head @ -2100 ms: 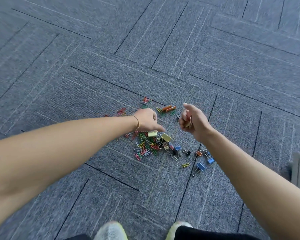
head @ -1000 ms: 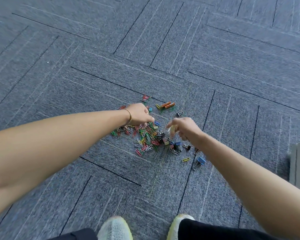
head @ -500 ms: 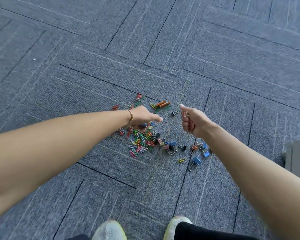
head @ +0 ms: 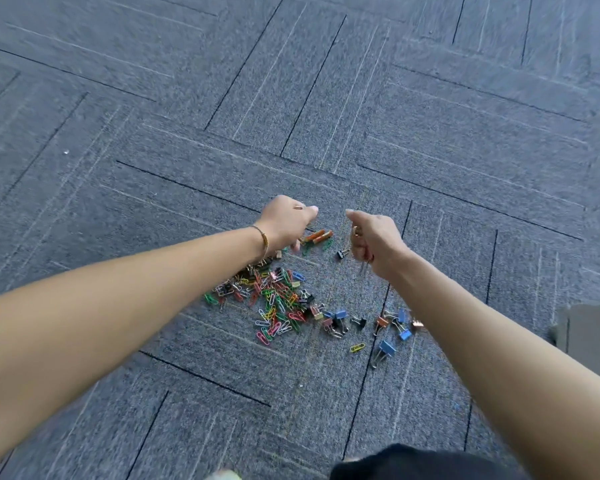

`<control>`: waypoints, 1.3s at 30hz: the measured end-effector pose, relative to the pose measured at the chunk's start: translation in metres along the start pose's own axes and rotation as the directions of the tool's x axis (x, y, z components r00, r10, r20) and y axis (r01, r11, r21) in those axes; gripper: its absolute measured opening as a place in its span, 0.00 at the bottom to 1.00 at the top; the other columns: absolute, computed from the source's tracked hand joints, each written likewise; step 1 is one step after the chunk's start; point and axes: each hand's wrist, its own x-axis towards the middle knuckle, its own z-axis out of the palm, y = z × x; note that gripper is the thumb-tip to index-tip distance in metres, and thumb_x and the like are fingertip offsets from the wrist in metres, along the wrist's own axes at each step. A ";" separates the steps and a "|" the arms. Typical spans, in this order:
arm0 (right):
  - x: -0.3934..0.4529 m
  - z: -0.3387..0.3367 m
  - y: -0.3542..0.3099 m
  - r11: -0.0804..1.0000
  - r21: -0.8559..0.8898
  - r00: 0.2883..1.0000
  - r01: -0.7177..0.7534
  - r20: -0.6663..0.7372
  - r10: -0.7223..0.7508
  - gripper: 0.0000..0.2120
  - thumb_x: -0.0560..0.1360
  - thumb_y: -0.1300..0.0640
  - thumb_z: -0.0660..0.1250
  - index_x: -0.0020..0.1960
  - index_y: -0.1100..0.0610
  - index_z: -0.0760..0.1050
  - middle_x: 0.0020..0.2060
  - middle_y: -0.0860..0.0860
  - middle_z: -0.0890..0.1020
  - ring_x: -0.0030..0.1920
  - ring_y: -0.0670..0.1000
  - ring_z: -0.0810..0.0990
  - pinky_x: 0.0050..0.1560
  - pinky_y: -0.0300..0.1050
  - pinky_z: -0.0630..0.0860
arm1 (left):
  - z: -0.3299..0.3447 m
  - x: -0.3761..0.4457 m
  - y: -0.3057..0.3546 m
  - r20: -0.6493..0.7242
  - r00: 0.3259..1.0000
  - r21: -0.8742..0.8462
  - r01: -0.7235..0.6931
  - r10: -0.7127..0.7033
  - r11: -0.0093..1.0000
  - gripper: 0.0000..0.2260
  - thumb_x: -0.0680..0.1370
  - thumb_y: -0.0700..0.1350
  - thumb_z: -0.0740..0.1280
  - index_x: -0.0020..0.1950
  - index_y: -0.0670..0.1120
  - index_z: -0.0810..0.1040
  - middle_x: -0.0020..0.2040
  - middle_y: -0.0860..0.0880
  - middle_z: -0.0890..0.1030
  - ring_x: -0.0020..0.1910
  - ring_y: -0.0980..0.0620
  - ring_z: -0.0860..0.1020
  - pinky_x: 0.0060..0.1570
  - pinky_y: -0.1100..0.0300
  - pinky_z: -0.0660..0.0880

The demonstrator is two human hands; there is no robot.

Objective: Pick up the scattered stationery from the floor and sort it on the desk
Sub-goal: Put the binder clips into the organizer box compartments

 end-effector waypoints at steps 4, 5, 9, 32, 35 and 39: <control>-0.043 -0.002 -0.047 0.978 -0.136 0.986 0.157 -0.041 -0.164 0.19 0.79 0.55 0.66 0.31 0.53 0.66 0.25 0.53 0.67 0.22 0.49 0.63 0.24 0.40 0.60 | -0.010 -0.031 0.046 -0.123 0.983 0.148 -0.119 0.137 0.982 0.22 0.82 0.53 0.60 0.30 0.46 0.69 0.21 0.51 0.70 0.28 0.43 0.81 0.31 0.54 0.74; -0.057 -0.004 -0.060 0.964 -0.187 0.978 0.189 -0.055 -0.203 0.19 0.78 0.56 0.66 0.30 0.53 0.66 0.26 0.55 0.67 0.22 0.49 0.63 0.25 0.40 0.60 | -0.013 -0.042 0.060 -0.146 0.974 0.165 -0.147 0.172 0.975 0.22 0.82 0.53 0.59 0.31 0.44 0.70 0.22 0.49 0.72 0.30 0.42 0.81 0.33 0.52 0.75; -0.120 -0.019 -0.118 0.863 -0.425 0.929 0.271 -0.120 -0.351 0.24 0.78 0.54 0.66 0.25 0.52 0.64 0.19 0.46 0.67 0.19 0.44 0.61 0.25 0.41 0.60 | -0.030 -0.093 0.124 -0.199 0.935 0.236 -0.244 0.293 0.941 0.22 0.82 0.52 0.60 0.30 0.44 0.67 0.25 0.50 0.71 0.27 0.48 0.71 0.29 0.53 0.62; -0.610 -0.136 -0.465 0.547 -0.818 0.587 0.178 -0.358 -0.726 0.23 0.79 0.51 0.65 0.29 0.56 0.63 0.20 0.48 0.67 0.25 0.57 0.66 0.31 0.44 0.57 | -0.179 -0.470 0.559 0.042 0.785 0.492 -0.555 0.619 0.671 0.16 0.82 0.49 0.59 0.35 0.48 0.65 0.35 0.51 0.70 0.36 0.42 0.74 0.35 0.54 0.62; -0.667 -0.157 -0.481 0.603 -0.786 0.535 0.138 -0.453 -0.713 0.23 0.79 0.52 0.65 0.29 0.55 0.61 0.20 0.47 0.64 0.24 0.55 0.65 0.30 0.43 0.55 | -0.168 -0.513 0.596 0.084 0.752 0.443 -0.616 0.653 0.652 0.17 0.82 0.48 0.60 0.34 0.48 0.63 0.34 0.52 0.69 0.33 0.46 0.69 0.36 0.55 0.59; -0.725 -0.193 -0.486 0.661 -0.746 0.452 0.074 -0.566 -0.689 0.23 0.78 0.51 0.64 0.29 0.54 0.60 0.20 0.47 0.63 0.25 0.54 0.64 0.29 0.44 0.56 | -0.138 -0.558 0.630 0.178 0.683 0.359 -0.715 0.708 0.600 0.20 0.81 0.47 0.61 0.32 0.51 0.58 0.31 0.53 0.67 0.31 0.46 0.67 0.33 0.53 0.61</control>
